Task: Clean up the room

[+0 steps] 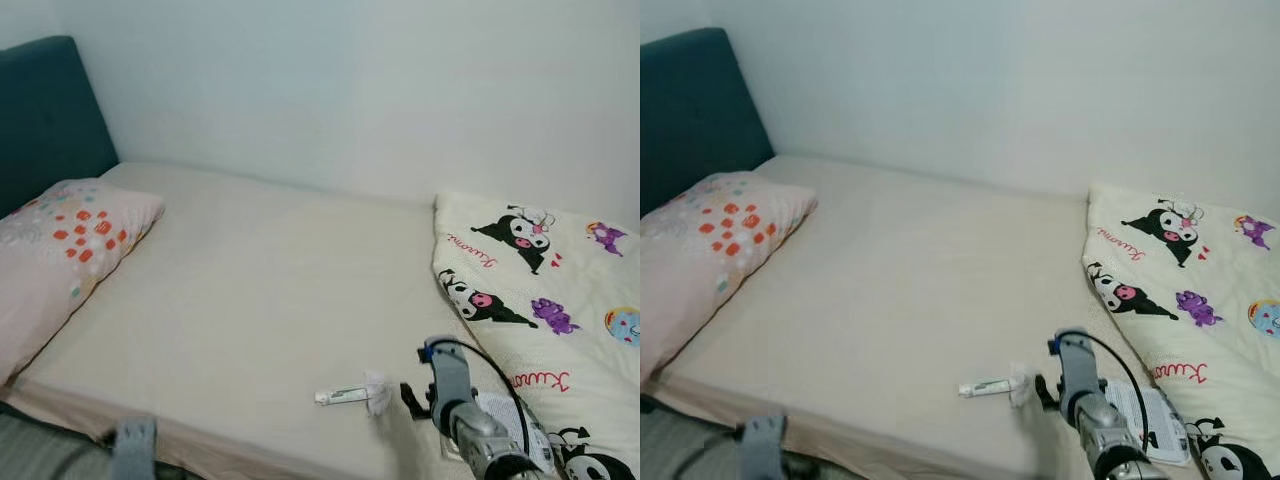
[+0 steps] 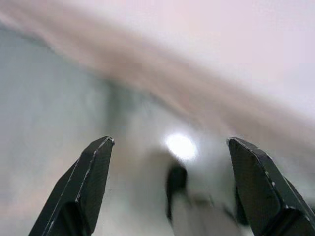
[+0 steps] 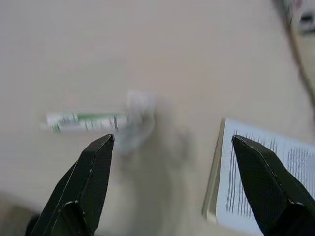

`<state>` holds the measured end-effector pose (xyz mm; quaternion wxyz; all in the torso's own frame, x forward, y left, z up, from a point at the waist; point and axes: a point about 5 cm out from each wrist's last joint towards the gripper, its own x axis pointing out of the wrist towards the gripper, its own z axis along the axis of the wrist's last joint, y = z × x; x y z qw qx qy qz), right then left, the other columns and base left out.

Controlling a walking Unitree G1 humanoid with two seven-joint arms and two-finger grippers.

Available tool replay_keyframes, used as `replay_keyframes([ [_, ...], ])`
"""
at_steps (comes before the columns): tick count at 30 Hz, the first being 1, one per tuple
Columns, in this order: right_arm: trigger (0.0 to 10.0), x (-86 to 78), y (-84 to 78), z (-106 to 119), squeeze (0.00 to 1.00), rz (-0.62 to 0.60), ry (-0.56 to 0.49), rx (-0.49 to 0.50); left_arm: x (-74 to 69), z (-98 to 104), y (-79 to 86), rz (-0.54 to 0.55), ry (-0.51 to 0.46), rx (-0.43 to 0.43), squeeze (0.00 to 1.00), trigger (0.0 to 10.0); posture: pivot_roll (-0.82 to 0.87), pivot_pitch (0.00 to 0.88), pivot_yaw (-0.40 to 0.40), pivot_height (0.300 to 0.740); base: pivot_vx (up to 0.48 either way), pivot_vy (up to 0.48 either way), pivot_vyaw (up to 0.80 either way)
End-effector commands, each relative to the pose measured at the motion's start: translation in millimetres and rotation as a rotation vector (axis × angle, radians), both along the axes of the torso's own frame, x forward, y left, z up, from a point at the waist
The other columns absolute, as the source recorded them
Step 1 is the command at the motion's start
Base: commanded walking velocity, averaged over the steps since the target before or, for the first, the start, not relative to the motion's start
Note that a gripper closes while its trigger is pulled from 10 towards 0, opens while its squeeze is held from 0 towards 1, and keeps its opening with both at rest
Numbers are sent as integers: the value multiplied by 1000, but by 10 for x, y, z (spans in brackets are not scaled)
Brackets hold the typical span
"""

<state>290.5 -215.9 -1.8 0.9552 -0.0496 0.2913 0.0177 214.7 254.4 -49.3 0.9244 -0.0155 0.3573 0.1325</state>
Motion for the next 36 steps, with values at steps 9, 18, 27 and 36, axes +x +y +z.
replay_keyframes([
  [9,10000,169,-138,210,0,-67,-67,27,363,417,293,88,-216,100,0,10000,-84,0,-51,660,0,0,0],
  [18,10000,210,-115,233,0,-233,-87,267,608,576,81,-8,-323,111,0,10000,-78,0,-46,635,0,0,0],
  [27,10000,193,-108,197,0,-346,-72,404,727,704,-1,-100,-399,140,0,10000,-66,0,-40,605,0,0,0],
  [36,10000,206,-119,224,0,-425,-134,537,740,771,39,-141,-435,165,0,10000,-38,11,-13,565,0,0,0],
])
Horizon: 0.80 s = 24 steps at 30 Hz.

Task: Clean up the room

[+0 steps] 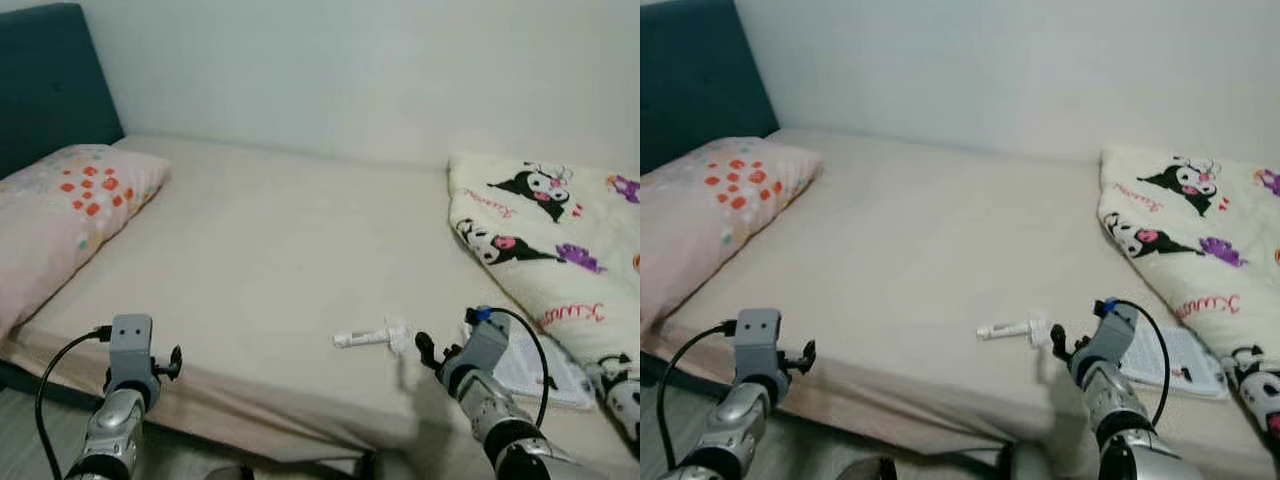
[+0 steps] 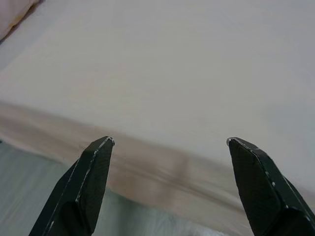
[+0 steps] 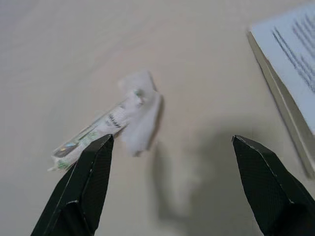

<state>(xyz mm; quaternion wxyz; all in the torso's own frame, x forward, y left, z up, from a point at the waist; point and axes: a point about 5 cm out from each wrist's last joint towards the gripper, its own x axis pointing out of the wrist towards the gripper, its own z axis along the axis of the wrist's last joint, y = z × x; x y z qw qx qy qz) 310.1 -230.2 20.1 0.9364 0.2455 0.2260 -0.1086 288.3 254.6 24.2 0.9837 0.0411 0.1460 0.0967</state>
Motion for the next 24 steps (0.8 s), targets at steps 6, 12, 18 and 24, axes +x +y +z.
replay_keyframes([
  [6,10000,40,92,24,0,-4,-48,109,-14,69,51,-44,-39,51,0,10000,-18,56,-5,565,0,0,0],
  [12,10000,120,179,111,0,39,-125,185,-97,186,158,-70,-105,100,0,10000,16,151,15,565,0,0,0],
  [18,10000,242,120,301,0,28,-228,260,-146,374,283,-85,-156,176,0,10000,82,250,19,565,0,0,0],
  [24,10000,386,106,504,0,13,-288,265,-236,587,436,-82,-189,227,0,10000,107,317,36,565,0,0,0],
])
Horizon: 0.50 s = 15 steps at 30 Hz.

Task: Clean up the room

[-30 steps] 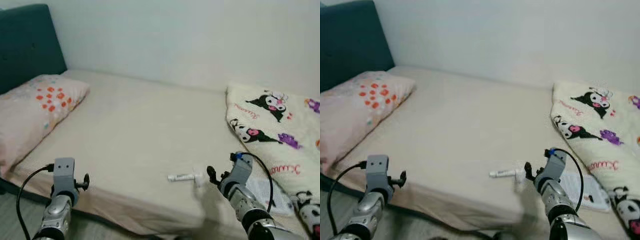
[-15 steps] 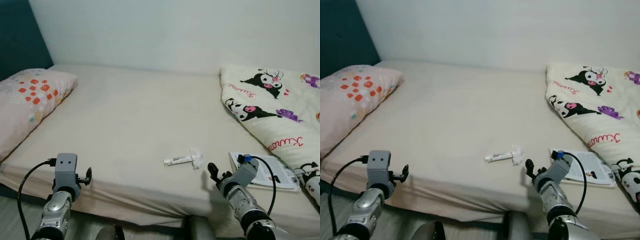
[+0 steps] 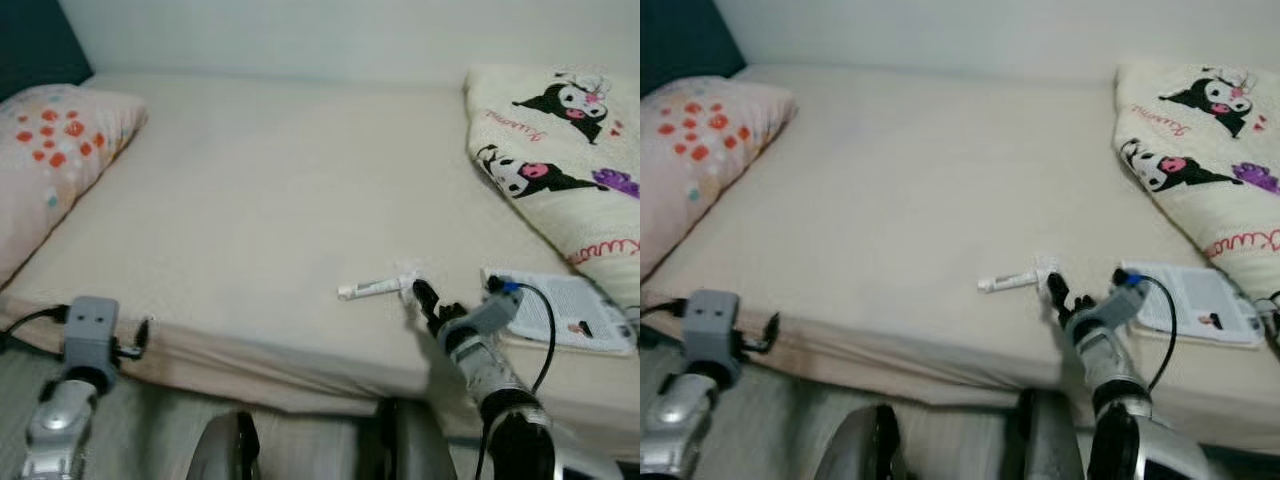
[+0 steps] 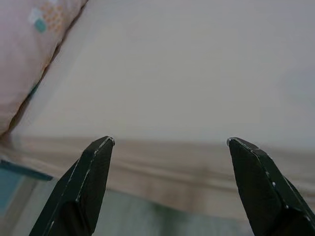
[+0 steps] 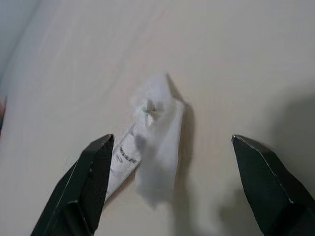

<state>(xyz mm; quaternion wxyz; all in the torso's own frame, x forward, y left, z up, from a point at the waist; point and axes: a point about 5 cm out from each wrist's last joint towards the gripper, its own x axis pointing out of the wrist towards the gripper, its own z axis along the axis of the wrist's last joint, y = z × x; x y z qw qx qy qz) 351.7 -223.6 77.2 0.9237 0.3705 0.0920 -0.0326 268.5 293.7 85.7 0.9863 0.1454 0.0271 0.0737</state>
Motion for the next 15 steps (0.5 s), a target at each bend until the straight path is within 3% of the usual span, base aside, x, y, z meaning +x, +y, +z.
replay_keyframes([
  [1,10000,12,42,-9,0,-12,12,27,-54,14,36,-8,20,16,0,10000,127,348,45,565,0,0,0],
  [4,10000,125,59,162,0,-41,-31,66,-133,79,2,-54,29,57,0,10000,165,396,60,565,0,0,0],
  [7,10000,256,201,352,0,4,-82,97,-282,148,24,-76,50,90,0,10000,181,436,72,565,0,0,0],
  [15,10000,342,402,439,0,82,-47,57,-378,228,6,-90,72,111,0,10000,179,470,74,565,0,0,0],
])
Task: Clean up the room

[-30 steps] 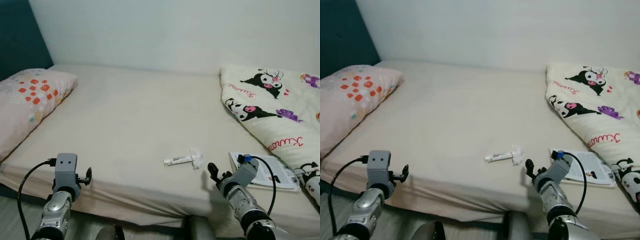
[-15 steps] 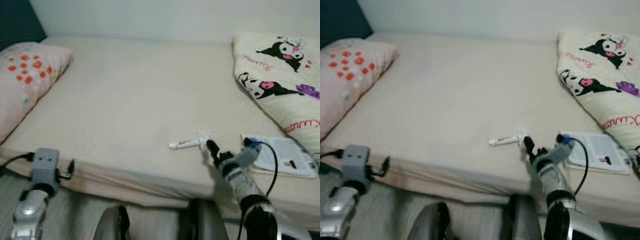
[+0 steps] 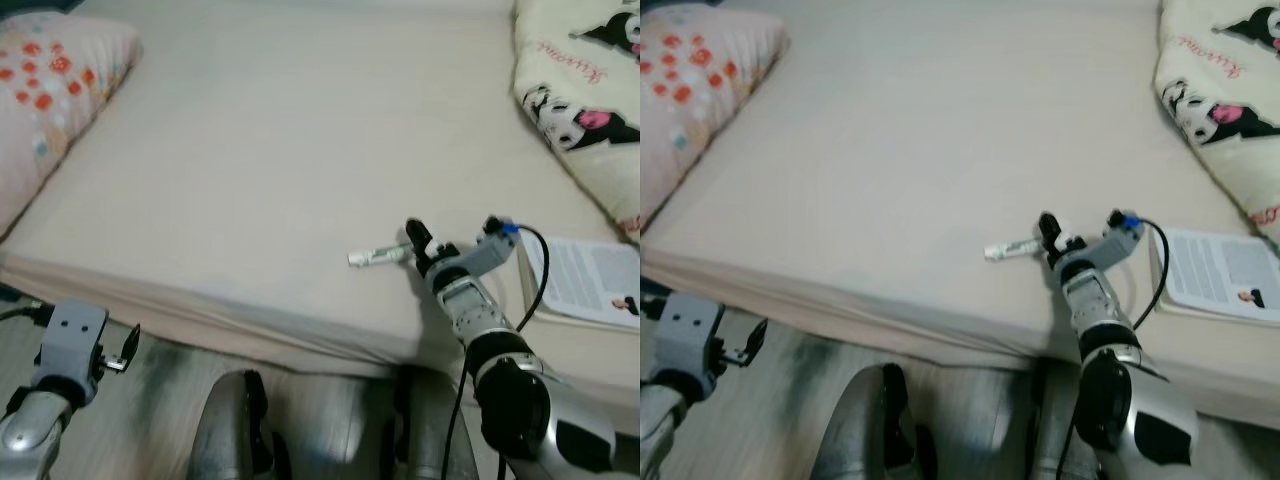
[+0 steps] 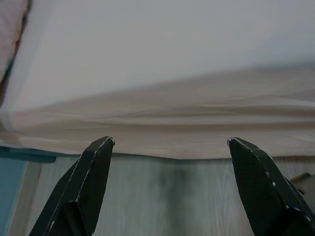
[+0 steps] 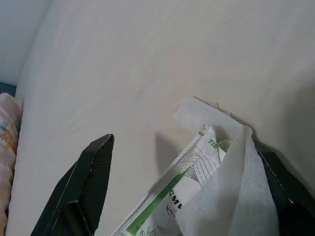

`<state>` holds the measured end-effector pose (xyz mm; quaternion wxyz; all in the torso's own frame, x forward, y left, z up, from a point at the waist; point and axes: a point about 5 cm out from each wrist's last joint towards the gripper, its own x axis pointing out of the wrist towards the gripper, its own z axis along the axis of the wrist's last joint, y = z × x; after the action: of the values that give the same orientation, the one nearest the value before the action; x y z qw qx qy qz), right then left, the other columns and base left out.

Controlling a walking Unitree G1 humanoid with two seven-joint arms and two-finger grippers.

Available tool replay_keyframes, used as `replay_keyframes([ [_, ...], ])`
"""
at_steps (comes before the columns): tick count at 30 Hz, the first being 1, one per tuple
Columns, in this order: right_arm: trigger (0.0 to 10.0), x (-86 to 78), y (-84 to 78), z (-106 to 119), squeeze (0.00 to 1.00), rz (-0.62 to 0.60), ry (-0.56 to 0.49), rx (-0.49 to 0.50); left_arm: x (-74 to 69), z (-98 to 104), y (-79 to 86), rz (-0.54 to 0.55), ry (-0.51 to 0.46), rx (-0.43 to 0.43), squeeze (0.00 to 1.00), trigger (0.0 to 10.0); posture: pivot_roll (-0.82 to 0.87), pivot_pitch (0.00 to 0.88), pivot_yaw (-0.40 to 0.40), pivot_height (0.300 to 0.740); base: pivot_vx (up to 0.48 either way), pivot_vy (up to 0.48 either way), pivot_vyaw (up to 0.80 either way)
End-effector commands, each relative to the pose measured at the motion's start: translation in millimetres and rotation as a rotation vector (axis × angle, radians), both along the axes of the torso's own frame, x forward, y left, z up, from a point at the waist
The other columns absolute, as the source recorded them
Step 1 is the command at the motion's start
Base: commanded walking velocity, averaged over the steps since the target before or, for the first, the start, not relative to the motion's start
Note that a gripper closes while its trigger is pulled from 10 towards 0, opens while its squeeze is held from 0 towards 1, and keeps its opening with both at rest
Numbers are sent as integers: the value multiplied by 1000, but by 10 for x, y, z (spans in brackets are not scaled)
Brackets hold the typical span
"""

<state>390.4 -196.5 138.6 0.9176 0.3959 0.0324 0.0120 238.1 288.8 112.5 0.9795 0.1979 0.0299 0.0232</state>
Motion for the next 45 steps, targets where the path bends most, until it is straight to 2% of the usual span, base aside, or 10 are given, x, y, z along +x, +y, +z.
replay_keyframes([
  [1,10000,-45,131,-174,0,52,95,-4,-74,-40,56,13,43,11,0,10000,179,470,74,565,0,0,0],
  [6,9608,-69,228,-292,0,85,244,-140,-109,-22,-14,-10,78,11,0,10000,169,485,76,565,0,0,0],
  [7,0,-69,218,-294,0,80,253,-156,-112,-18,-22,-10,81,9,0,10000,169,485,74,565,0,0,0],
  [25,0,-45,134,-223,0,88,233,-251,-24,-2,-89,17,77,-16,0,10000,150,406,41,565,0,0,0],
  [33,0,42,77,109,0,107,-39,-91,223,80,-137,47,6,-51,0,10000,110,294,8,584,0,0,0],
  [35,0,92,76,338,0,130,-166,-32,424,144,-210,82,-34,-152,0,10000,83,205,-4,594,0,0,0],
  [39,0,108,87,436,0,148,-215,-26,500,164,-262,89,-45,-197,0,10000,76,187,-7,599,0,0,0],
  [40,0,120,107,597,0,180,-298,-34,651,182,-387,93,-61,-243,0,10000,49,117,-19,608,0,0,0],
  [42,0,115,118,655,0,198,-333,-36,730,179,-450,100,-68,-257,0,10000,40,80,-24,618,0,0,0],
  [45,0,111,126,660,0,206,-340,-38,747,175,-463,103,-69,-258,0,10000,40,80,-24,623,0,0,0],
])
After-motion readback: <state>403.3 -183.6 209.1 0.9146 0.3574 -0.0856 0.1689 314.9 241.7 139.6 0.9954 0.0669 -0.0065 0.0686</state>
